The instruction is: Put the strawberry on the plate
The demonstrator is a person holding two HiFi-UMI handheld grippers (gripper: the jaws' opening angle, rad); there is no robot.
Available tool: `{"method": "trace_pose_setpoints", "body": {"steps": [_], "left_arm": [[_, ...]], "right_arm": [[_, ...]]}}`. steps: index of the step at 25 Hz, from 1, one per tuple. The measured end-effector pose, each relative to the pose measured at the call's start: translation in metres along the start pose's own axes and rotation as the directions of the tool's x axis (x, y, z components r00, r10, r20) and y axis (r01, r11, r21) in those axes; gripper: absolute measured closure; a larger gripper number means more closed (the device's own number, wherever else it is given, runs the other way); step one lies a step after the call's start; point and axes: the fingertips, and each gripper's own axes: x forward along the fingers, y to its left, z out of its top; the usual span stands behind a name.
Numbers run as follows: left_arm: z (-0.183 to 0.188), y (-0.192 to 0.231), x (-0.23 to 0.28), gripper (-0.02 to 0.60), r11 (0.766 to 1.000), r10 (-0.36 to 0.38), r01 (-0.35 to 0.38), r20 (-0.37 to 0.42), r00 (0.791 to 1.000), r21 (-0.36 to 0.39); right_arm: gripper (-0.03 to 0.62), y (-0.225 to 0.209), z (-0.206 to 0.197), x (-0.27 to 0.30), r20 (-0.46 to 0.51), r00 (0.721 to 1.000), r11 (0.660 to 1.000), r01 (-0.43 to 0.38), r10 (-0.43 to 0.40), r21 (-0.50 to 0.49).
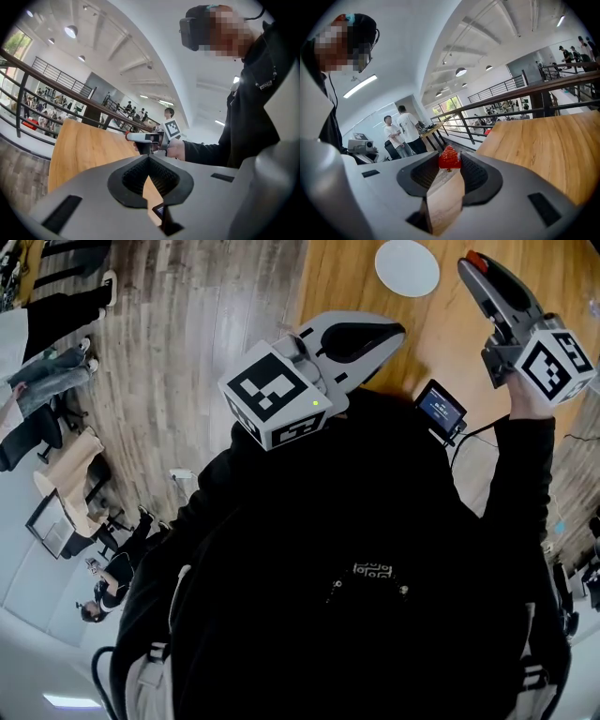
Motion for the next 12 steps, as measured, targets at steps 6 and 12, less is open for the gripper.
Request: {"method": "trace_pose_setpoints", "body": {"steps": [6, 12], "left_arm": [[-0.007, 0.0, -0.01, 0.584, 1.0, 0.028, -0.028, 0.003, 1.0, 0.004], [-0.009, -0.002, -0.021, 0.584, 0.998, 0.058, -0.058, 0.015, 0.998, -0.01]], "right_arm": [[0.442, -0.024, -0.022, 0.022, -0.047, 0.999, 0.999, 0.022, -0.02, 0.042], [0.442, -0.026, -0.034, 0.036, -0.092, 0.996, 0.999, 0.009, -0.005, 0.045]]}}
